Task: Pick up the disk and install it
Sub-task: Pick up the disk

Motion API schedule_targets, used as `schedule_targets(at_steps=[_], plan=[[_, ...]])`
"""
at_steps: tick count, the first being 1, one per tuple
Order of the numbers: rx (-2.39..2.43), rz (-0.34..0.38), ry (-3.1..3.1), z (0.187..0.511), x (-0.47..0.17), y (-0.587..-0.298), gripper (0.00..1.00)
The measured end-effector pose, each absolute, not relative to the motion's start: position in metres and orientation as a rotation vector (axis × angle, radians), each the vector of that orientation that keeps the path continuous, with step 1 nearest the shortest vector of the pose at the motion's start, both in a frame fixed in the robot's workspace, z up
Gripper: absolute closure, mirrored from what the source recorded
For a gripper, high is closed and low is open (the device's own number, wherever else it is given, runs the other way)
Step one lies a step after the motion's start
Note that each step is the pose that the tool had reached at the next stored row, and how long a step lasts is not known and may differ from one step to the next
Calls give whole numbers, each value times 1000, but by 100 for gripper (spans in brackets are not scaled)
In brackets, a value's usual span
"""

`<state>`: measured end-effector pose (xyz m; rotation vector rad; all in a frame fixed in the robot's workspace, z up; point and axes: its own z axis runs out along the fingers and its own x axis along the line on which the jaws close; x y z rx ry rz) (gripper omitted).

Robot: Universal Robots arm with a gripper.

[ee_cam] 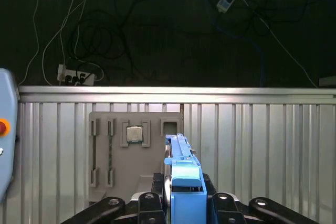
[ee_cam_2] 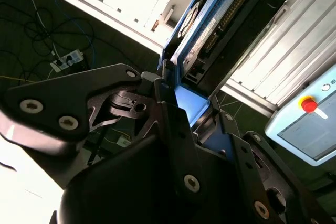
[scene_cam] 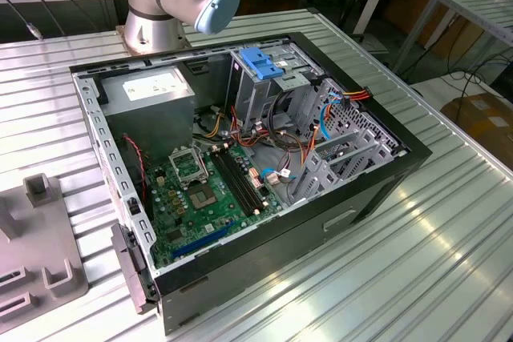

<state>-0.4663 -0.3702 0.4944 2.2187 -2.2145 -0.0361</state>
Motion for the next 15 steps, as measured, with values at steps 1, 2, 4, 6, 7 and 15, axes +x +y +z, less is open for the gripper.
schedule_targets(at_steps=[1, 2, 4, 6, 7, 15], plan=[[2219, -36, -2215, 496, -466, -370, 63], [2219, -36, -2215, 497, -466, -370, 63], [2219, -36, -2215, 500, -466, -370, 63], [2219, -36, -2215, 502, -466, -370, 63], [2219, -36, -2215, 503, -466, -370, 63], [2219, -36, -2215, 508, -466, -370, 63]])
